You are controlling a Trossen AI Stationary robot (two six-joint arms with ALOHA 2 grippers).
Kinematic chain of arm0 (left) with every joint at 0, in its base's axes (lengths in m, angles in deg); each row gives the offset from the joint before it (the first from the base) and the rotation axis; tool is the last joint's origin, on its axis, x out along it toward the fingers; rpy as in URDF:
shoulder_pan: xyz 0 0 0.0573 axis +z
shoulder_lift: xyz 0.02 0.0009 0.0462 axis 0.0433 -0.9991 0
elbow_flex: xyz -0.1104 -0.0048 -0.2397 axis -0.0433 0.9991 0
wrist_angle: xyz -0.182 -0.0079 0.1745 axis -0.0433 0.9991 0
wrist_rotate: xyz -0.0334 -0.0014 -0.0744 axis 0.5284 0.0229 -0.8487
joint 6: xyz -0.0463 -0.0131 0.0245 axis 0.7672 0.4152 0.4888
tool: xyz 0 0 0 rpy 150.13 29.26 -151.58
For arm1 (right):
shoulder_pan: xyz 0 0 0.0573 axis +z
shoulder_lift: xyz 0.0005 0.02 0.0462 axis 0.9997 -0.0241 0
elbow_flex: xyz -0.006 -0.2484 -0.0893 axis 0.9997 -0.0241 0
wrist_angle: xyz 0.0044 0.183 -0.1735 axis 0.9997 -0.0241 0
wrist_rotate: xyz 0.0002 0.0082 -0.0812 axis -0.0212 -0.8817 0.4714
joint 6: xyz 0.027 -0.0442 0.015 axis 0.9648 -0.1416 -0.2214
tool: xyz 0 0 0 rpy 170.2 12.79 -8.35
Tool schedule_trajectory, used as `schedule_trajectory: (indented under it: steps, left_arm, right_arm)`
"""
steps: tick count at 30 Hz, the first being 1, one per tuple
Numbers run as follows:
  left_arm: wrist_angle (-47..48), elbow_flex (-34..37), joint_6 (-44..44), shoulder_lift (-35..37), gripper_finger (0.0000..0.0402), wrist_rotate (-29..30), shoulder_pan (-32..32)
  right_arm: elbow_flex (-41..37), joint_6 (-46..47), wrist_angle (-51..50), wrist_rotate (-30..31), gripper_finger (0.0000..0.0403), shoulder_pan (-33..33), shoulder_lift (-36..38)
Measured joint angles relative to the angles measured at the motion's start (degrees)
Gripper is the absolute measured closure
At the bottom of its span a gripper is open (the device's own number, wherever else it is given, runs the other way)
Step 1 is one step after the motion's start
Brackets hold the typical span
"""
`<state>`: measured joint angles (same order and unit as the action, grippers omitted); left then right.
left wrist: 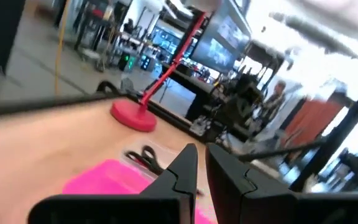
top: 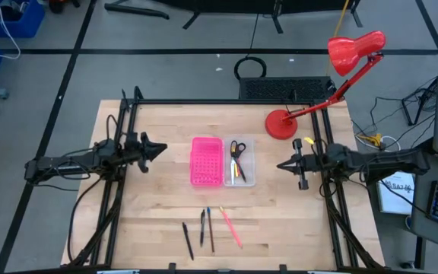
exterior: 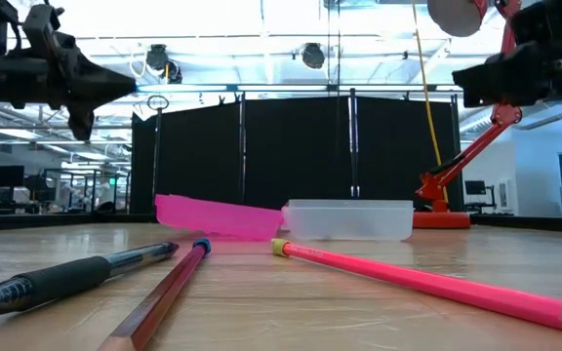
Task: Pick & place school supplies into a supply box
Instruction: Put the black pen into the supply box
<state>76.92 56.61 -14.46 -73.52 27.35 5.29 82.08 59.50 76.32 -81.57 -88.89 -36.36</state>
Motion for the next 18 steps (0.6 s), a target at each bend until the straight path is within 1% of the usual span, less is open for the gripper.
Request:
schedule_trajectory:
  steps: [3,6,9,12,15,18]
  left_arm:
    - [-0.1,0.0,6.0,-0.9,0.036,-1.6,-1.0]
    - [0.0,0.0,8.2,-3.1,0.0368,-0.7,-3.9]
    - [-0.9,-1.1,10.0,-6.5,0.0393,3.6,-7.7]
    - [-0.8,-4.3,11.4,-10.7,0.0396,8.8,-11.8]
    - [2.8,-9.2,12.6,-16.6,0.0398,13.5,-16.5]
    - [5.7,-15.4,14.8,-24.0,0.0398,19.2,-22.2]
  right_arm:
    - [-3.3,-1.6,6.0,0.0,0.0403,0.0,-0.1]
    - [-3.9,-3.3,7.3,0.0,0.0403,-0.1,0.0]
    - [-3.9,-4.1,7.3,0.0,0.0403,-0.1,0.3]
    - [-4.0,-4.5,8.1,-0.1,0.0403,-0.1,0.3]
    - [-4.0,-5.6,8.5,-0.2,0.0403,-0.1,0.3]
    - [-4.1,-6.5,9.7,-0.2,0.0403,-0.1,0.3]
